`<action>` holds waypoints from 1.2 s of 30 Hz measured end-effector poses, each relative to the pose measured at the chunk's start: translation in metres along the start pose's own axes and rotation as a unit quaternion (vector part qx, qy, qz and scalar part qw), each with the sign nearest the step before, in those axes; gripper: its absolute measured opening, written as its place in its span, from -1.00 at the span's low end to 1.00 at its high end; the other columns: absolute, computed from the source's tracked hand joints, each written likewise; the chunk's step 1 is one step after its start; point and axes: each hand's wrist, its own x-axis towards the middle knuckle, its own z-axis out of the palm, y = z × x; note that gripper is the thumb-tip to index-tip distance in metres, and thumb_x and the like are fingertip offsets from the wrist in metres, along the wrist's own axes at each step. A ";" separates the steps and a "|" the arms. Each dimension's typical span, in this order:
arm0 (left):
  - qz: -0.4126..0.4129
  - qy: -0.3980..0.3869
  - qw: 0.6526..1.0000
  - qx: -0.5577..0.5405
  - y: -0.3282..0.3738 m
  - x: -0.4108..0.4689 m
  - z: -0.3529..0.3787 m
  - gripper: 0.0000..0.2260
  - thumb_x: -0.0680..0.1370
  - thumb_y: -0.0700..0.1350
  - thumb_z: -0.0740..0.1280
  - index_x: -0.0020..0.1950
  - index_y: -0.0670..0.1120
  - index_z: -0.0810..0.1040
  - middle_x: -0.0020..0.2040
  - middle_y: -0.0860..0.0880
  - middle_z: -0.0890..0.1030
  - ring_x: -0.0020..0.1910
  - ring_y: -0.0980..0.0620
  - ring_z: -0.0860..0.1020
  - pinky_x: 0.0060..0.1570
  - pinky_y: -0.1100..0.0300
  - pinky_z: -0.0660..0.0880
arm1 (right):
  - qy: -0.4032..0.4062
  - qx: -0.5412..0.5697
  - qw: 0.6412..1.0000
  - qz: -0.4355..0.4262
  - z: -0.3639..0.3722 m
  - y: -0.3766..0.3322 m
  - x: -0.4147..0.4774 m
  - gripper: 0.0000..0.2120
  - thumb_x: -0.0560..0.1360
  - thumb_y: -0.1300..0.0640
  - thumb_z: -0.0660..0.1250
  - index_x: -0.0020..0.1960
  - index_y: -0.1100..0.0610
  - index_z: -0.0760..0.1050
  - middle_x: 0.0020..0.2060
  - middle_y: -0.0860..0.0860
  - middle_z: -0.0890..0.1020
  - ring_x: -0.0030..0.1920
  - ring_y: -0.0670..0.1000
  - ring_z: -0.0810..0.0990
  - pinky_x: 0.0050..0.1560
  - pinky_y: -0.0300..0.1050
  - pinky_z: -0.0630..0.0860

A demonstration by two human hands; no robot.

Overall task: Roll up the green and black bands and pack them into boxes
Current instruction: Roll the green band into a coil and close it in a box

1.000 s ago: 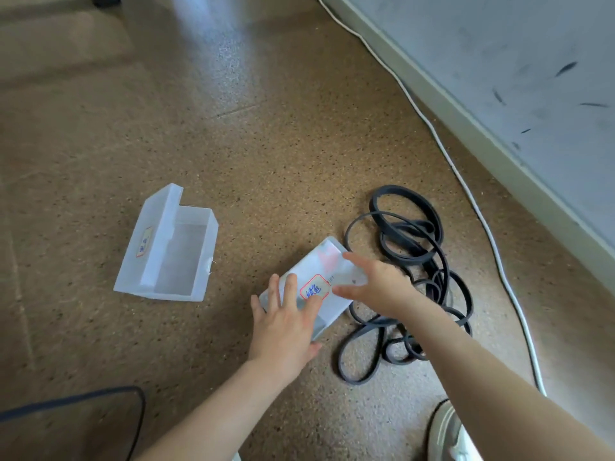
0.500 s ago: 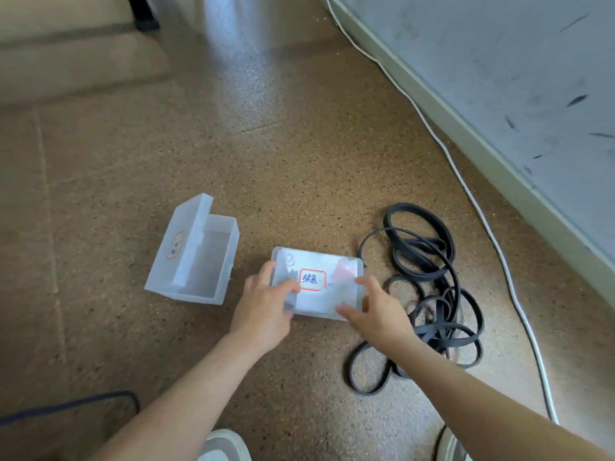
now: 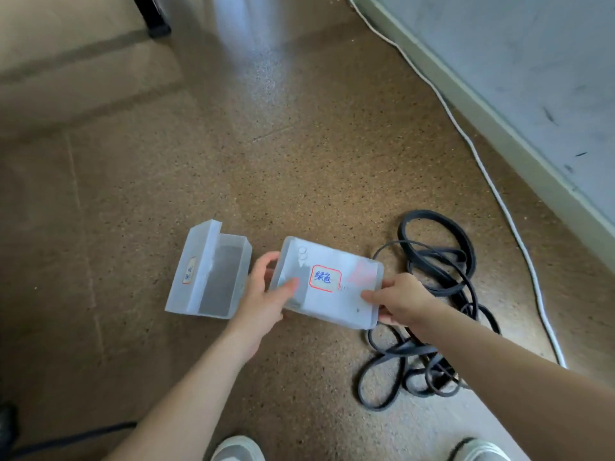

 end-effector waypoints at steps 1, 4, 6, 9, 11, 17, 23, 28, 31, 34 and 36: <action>0.003 0.005 1.000 -0.021 0.018 -0.009 0.001 -0.62 0.55 -0.09 0.35 0.29 0.23 0.37 0.18 0.10 0.47 0.13 0.04 0.54 0.04 -0.01 0.53 | -0.011 0.023 1.000 0.002 -0.007 -0.007 -0.011 -0.75 0.50 0.35 0.37 0.16 0.37 0.53 0.03 0.28 0.63 -0.18 0.12 0.62 -0.31 -0.12 0.61; -0.023 0.052 0.997 -0.062 0.075 -0.037 0.006 -0.56 0.51 -0.12 0.42 0.27 0.25 0.40 0.08 0.02 0.49 0.06 -0.02 0.57 -0.09 0.00 0.58 | -0.052 0.071 0.996 0.012 -0.030 -0.034 -0.055 -0.75 0.53 0.20 0.38 0.19 0.23 0.56 0.05 0.24 0.66 -0.14 0.12 0.60 -0.08 0.01 0.57; -0.068 0.070 0.988 -0.122 0.109 -0.058 0.010 -0.49 0.46 -0.15 0.47 0.29 0.25 0.40 0.11 -0.03 0.54 0.08 -0.06 0.59 -0.11 -0.01 0.58 | -0.081 0.059 0.995 0.023 -0.054 -0.057 -0.084 -0.72 0.53 0.04 0.38 0.23 0.02 0.54 0.05 0.05 0.66 -0.08 0.05 0.59 -0.04 0.04 0.54; -0.102 0.076 0.976 -0.177 0.155 -0.080 0.022 -0.54 0.41 -0.15 0.50 0.24 0.15 0.47 0.12 -0.04 0.61 0.08 -0.07 0.62 -0.16 0.03 0.58 | -0.150 0.088 0.984 0.039 -0.095 -0.092 -0.122 -0.69 0.48 -0.07 0.39 0.21 -0.14 0.49 0.02 -0.01 0.65 -0.04 0.07 0.60 -0.02 0.04 0.55; -0.122 0.092 0.969 -0.196 0.181 -0.079 0.035 -0.64 0.40 -0.12 0.51 0.14 0.08 0.52 0.11 -0.07 0.63 0.03 -0.05 0.62 -0.23 0.10 0.56 | -0.157 0.112 0.980 0.040 -0.114 -0.112 -0.132 -0.62 0.46 -0.03 0.43 0.24 -0.06 0.47 -0.02 0.08 0.69 -0.05 0.15 0.66 0.02 0.06 0.59; -0.183 0.112 0.945 -0.246 0.242 -0.003 0.085 -0.40 0.35 0.17 0.51 0.30 0.04 0.40 0.21 -0.07 0.55 0.12 -0.05 0.56 -0.19 0.07 0.58 | -0.078 0.206 0.975 0.028 -0.139 -0.178 -0.092 -0.49 0.42 0.00 0.46 0.31 0.07 0.41 0.06 0.16 0.67 -0.09 0.17 0.67 -0.04 0.03 0.59; -0.184 -0.019 0.964 -0.193 0.290 0.133 0.135 -0.45 0.30 0.06 0.55 0.23 0.08 0.45 0.12 -0.01 0.65 0.05 -0.09 0.65 -0.06 -0.13 0.60 | 0.009 0.241 0.970 0.043 -0.136 -0.245 0.009 -0.32 0.36 -0.07 0.52 0.38 0.07 0.33 0.08 0.19 0.66 -0.02 0.19 0.69 -0.11 0.00 0.63; -0.135 0.032 0.979 -0.152 0.301 0.225 0.154 -0.47 0.36 -0.17 0.51 0.26 0.08 0.40 0.05 0.07 0.65 0.00 0.03 0.65 0.01 -0.07 0.60 | 0.081 0.041 0.993 0.075 -0.148 -0.277 0.086 -0.11 0.24 -0.21 0.51 0.45 -0.04 0.18 0.24 0.06 0.54 0.09 0.11 0.60 -0.11 0.07 0.61; -0.133 0.048 0.988 -0.055 0.301 0.270 0.176 -0.43 0.36 -0.12 0.52 0.26 0.00 0.31 0.10 0.02 0.59 0.06 -0.04 0.60 0.09 -0.07 0.57 | 0.107 -0.140 0.984 0.001 -0.165 -0.297 0.125 -0.06 0.26 -0.12 0.47 0.47 -0.24 -0.02 0.34 0.04 0.41 0.20 0.13 0.54 0.07 0.18 0.59; -0.157 0.061 0.985 -0.041 0.297 0.314 0.203 -0.43 0.39 -0.13 0.51 0.27 -0.10 0.29 0.15 -0.07 0.57 0.09 -0.10 0.58 0.13 -0.04 0.55 | 0.044 -0.260 0.963 -0.047 -0.178 -0.313 0.168 -0.31 0.45 0.03 0.39 0.49 -0.10 0.16 0.35 0.06 0.40 0.20 0.08 0.51 0.00 -0.13 0.50; -0.162 0.068 0.982 -0.070 0.293 0.340 0.219 -0.40 0.41 -0.17 0.50 0.34 -0.12 0.27 0.17 -0.08 0.56 0.10 -0.09 0.57 0.12 -0.02 0.55 | 0.034 -0.344 0.936 -0.070 -0.183 -0.314 0.197 -0.39 0.50 0.05 0.34 0.49 -0.07 0.21 0.41 0.09 0.33 0.28 0.11 0.45 0.05 -0.22 0.39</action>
